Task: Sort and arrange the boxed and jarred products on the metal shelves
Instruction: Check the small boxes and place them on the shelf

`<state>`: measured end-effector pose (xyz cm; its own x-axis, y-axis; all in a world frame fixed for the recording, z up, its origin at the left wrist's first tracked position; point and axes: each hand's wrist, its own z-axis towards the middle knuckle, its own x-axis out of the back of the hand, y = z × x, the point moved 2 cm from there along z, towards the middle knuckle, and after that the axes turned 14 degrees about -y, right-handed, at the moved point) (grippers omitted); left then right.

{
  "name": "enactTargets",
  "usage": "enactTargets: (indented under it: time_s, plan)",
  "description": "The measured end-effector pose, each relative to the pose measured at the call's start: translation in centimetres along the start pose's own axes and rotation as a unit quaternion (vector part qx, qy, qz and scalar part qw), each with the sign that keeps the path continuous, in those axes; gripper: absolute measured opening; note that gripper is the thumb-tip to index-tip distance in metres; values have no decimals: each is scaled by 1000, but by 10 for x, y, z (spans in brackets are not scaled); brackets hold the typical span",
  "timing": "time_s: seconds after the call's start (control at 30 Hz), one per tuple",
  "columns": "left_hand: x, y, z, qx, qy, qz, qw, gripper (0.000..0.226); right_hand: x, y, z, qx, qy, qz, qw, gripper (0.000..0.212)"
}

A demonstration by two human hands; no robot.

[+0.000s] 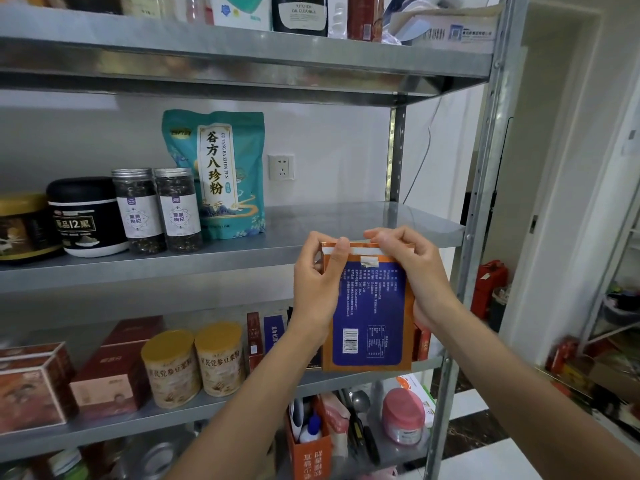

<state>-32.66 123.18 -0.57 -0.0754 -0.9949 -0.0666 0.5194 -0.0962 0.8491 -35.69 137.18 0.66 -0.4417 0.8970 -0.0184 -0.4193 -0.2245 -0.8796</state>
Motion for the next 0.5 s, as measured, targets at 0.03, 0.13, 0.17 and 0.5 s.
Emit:
enactTargets:
  time_s: [0.03,0.13,0.17,0.5]
  plan:
    - [0,2,1,-6,-5,1,1000,27,-1,0,0,-2,3,-12,1000,33]
    - [3,8,2,-18,-29,2,999,27,-2,0,-1,-8,13,-21,1000,39]
    - [4,8,2,-18,-44,-6,999,28,-3,-1,-1,-10,12,-17,1000,40]
    - [8,3,2,0,-50,-42,998,21,-4,-2,5,-46,-6,19,999,54]
